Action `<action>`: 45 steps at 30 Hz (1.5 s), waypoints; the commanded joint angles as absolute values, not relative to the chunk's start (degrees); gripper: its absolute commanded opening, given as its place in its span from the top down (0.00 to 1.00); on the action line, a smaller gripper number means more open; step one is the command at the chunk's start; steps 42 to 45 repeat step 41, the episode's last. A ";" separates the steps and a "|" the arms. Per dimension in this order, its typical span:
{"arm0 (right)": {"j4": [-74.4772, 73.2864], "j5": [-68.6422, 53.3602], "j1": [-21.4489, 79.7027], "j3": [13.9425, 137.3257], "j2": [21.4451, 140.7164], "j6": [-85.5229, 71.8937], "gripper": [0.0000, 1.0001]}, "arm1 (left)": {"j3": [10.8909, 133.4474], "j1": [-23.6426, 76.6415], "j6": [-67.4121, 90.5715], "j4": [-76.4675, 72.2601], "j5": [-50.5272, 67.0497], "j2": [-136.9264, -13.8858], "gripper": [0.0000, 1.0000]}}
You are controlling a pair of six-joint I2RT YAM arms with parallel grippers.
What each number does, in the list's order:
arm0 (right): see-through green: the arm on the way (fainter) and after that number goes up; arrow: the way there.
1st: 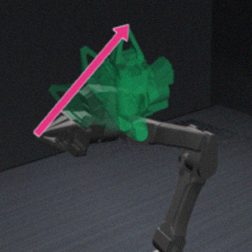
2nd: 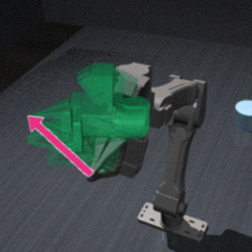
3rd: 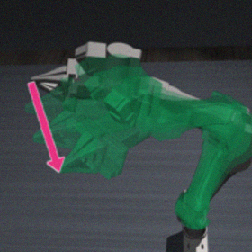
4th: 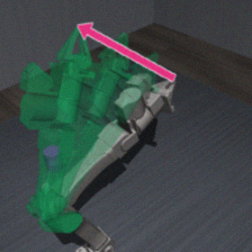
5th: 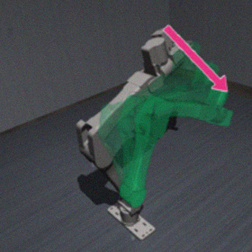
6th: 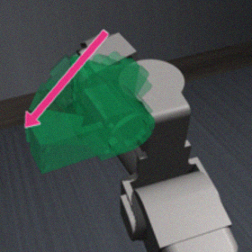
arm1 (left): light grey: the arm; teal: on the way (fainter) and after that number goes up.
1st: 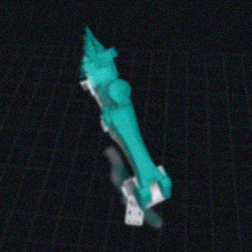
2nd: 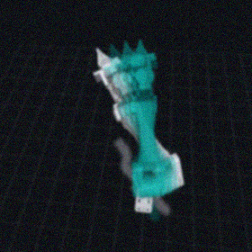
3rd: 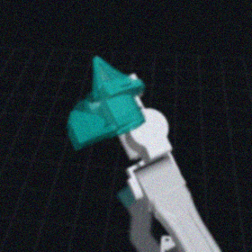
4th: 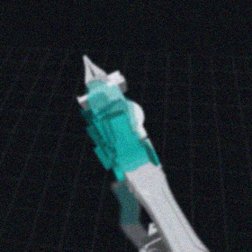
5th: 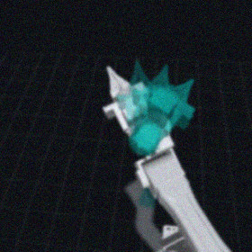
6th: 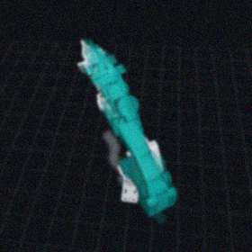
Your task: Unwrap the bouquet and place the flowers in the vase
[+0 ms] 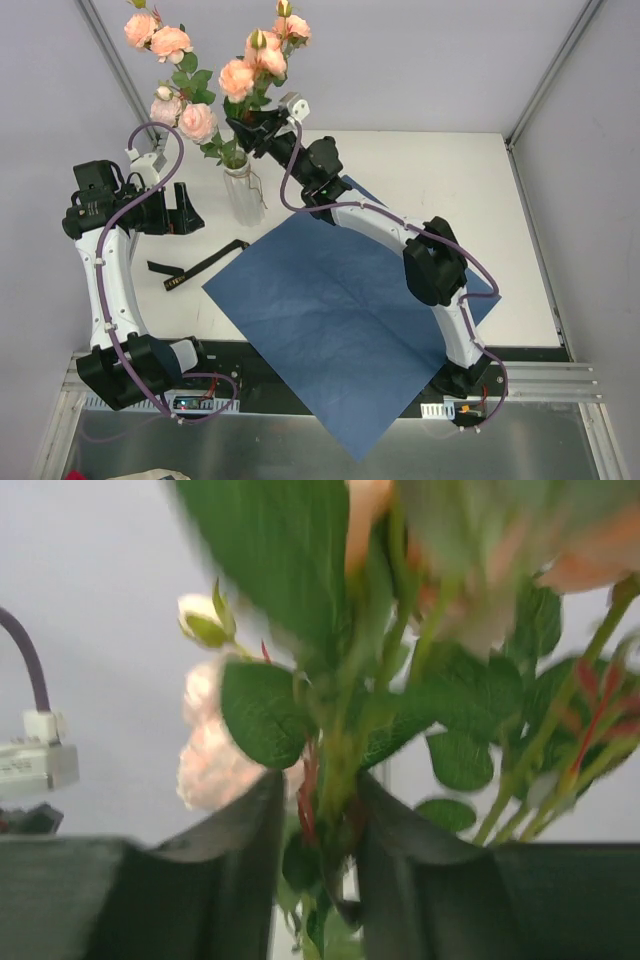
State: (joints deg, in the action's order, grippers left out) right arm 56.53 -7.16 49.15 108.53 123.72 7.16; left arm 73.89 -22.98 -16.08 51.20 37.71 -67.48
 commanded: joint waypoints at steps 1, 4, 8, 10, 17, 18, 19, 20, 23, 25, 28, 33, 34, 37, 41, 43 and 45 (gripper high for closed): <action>51.88 -6.33 49.57 107.49 120.85 6.94 0.58 | 73.65 -23.55 -15.12 49.83 41.13 -66.01 0.01; 40.38 -5.89 50.01 108.28 119.19 8.87 0.45 | 73.48 -23.47 -15.21 49.83 41.05 -64.95 0.01; 28.24 -4.04 51.15 101.37 110.34 13.26 0.26 | 73.92 -23.38 -14.94 49.83 40.69 -64.42 0.01; 22.88 -2.56 51.59 98.62 106.63 14.32 0.02 | 73.83 -23.38 -15.12 49.92 40.78 -64.07 0.01; -3.89 5.78 51.68 83.42 87.05 15.21 0.04 | 71.55 -23.47 -16.08 50.19 41.57 -62.14 0.01; -6.48 7.45 51.59 81.41 85.45 15.12 0.04 | 70.85 -23.47 -16.17 50.19 41.57 -61.88 0.01; -8.85 10.17 51.50 80.52 83.86 15.12 0.04 | 70.40 -23.47 -16.52 50.19 41.75 -61.79 0.01; -13.05 10.98 50.98 79.55 80.80 14.68 0.04 | 70.05 -23.47 -16.70 50.19 41.75 -61.87 0.01; -21.23 12.91 50.36 78.22 76.22 14.24 0.04 | 68.73 -23.47 -16.79 50.18 41.75 -62.23 0.01; -25.12 17.46 50.19 78.66 74.98 12.40 0.04 | 67.50 -23.38 -16.79 50.10 41.66 -62.32 0.01; -32.33 23.61 49.75 78.66 72.95 9.32 0.04 | 65.75 -23.47 -16.61 49.22 41.31 -62.05 0.01; -37.53 23.12 46.68 75.42 69.44 9.40 0.04 | 64.25 -23.47 -16.09 48.43 40.78 -61.96 0.01; -37.53 21.29 45.97 74.71 68.30 9.49 0.04 | 64.25 -23.47 -15.82 48.34 40.69 -62.05 0.01; -37.70 16.54 43.07 73.57 66.80 9.05 0.04 | 64.25 -23.38 -15.47 48.08 40.87 -62.05 0.01; -38.41 13.36 39.21 73.83 65.31 10.36 0.04 | 64.25 -23.47 -14.94 47.03 39.91 -62.49 0.01; -38.41 13.36 39.21 73.83 65.31 10.36 0.04 | 64.25 -23.47 -14.94 47.03 39.91 -62.49 0.01; -38.41 13.36 39.21 73.83 65.31 10.36 0.04 | 64.25 -23.47 -14.94 47.03 39.91 -62.49 0.01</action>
